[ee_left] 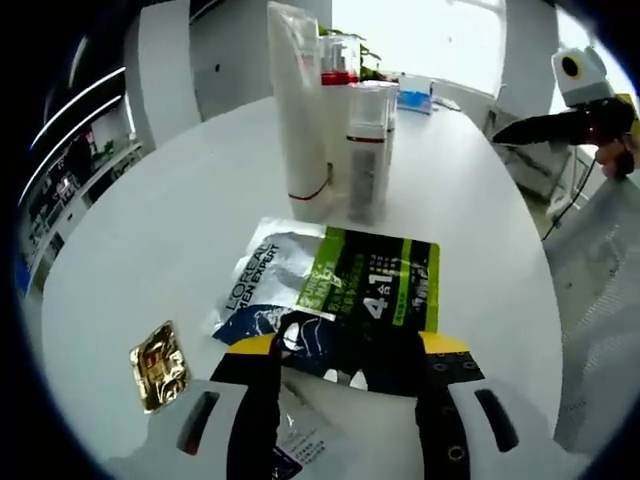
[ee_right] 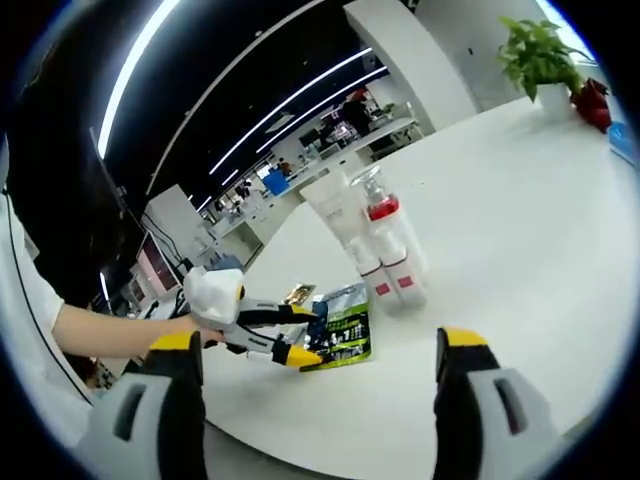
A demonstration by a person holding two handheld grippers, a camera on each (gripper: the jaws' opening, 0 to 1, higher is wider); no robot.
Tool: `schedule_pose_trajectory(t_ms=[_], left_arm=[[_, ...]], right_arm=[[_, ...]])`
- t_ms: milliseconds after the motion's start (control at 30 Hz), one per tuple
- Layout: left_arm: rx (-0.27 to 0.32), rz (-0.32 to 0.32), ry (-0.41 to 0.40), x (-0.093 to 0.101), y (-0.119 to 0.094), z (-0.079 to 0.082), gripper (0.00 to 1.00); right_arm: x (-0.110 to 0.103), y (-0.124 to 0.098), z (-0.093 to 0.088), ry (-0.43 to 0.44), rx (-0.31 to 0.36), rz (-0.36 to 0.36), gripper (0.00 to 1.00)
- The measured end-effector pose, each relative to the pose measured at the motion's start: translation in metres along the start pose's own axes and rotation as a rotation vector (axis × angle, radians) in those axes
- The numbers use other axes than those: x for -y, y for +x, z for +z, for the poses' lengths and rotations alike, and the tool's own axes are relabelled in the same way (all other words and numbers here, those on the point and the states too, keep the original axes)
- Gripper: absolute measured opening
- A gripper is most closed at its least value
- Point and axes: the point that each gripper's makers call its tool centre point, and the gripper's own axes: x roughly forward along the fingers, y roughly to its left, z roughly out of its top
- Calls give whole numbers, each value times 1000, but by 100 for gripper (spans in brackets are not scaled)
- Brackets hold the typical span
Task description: Arrange the skincare products in the storage area until every visible bottle or jar stands upright without overlapping.
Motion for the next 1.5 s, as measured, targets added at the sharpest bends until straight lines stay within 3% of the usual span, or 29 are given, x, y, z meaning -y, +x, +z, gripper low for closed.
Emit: schedule_pose_trajectory(t_ms=[433, 933, 1200, 1500], left_arm=[[-6, -50, 57, 2, -2, -2, 55], [-71, -148, 160, -2, -5, -5, 53], [-93, -147, 164, -2, -4, -5, 53], [-127, -145, 150, 4, -4, -5, 62]], right_arm=[[0, 0, 0, 1, 2, -3, 98], [0, -1, 1, 2, 8, -8, 98], [1, -1, 2, 3, 14, -7, 99], [0, -1, 3, -7, 21, -7, 99]])
